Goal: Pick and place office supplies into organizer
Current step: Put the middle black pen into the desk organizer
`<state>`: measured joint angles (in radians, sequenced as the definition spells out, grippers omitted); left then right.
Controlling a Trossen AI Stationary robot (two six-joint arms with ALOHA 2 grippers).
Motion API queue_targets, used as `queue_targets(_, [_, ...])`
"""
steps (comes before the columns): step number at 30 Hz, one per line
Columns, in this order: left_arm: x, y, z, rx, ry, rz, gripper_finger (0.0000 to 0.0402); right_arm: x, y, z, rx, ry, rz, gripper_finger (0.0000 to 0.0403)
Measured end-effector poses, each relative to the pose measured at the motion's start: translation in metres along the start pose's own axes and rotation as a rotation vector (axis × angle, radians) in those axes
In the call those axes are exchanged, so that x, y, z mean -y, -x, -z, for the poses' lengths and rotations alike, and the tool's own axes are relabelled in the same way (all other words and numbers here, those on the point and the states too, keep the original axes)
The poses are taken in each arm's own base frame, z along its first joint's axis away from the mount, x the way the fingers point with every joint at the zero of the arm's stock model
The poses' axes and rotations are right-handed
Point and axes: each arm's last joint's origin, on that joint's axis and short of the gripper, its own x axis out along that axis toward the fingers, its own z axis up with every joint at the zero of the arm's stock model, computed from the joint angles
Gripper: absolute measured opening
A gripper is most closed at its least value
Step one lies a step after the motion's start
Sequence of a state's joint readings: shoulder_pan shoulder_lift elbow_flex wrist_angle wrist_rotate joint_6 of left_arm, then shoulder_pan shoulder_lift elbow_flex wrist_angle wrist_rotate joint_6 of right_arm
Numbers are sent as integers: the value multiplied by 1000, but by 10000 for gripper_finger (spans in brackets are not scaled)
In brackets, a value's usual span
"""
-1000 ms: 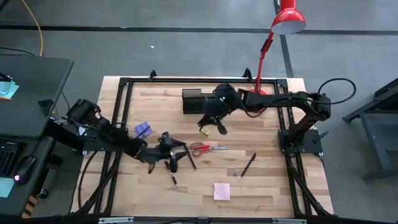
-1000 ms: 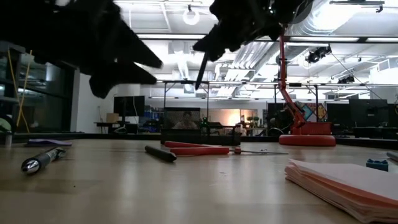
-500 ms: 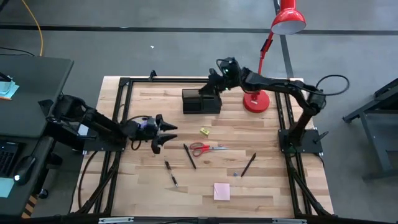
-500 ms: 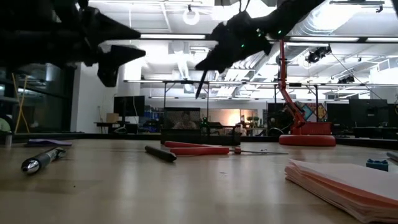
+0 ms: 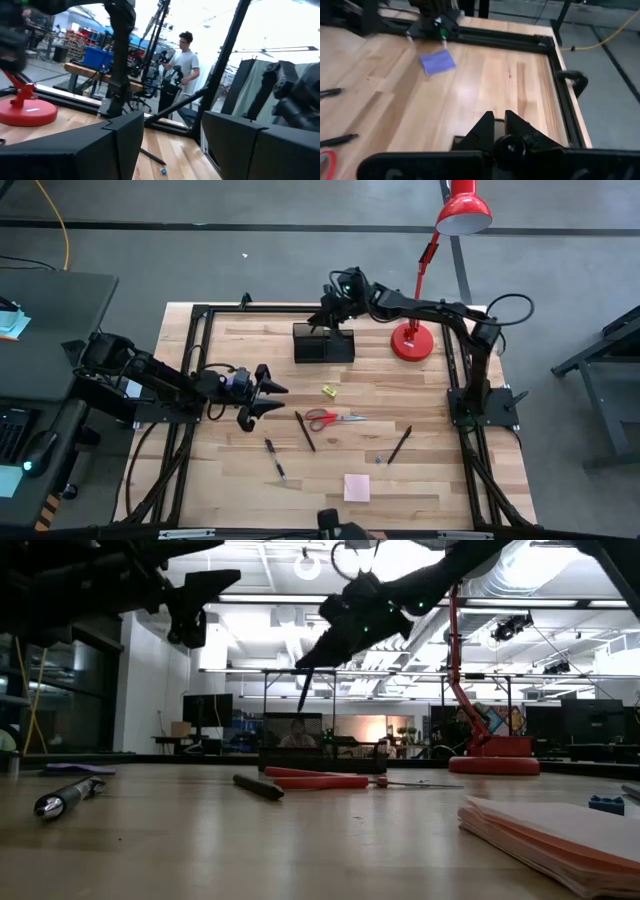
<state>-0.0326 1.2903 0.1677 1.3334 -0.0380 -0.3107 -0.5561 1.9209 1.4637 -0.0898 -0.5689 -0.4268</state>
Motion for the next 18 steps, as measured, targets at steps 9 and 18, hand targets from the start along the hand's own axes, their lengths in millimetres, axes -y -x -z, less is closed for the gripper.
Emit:
queue_targets(9, [-2, 0, 6, -62, 5, -19, 185, 14, -21, 28, -64, -32, -3, 12])
queue_targets(18, [-3, 0, 8, -83, 8, -31, 183, 18, -26, 29, -57, -28, -7, 27])
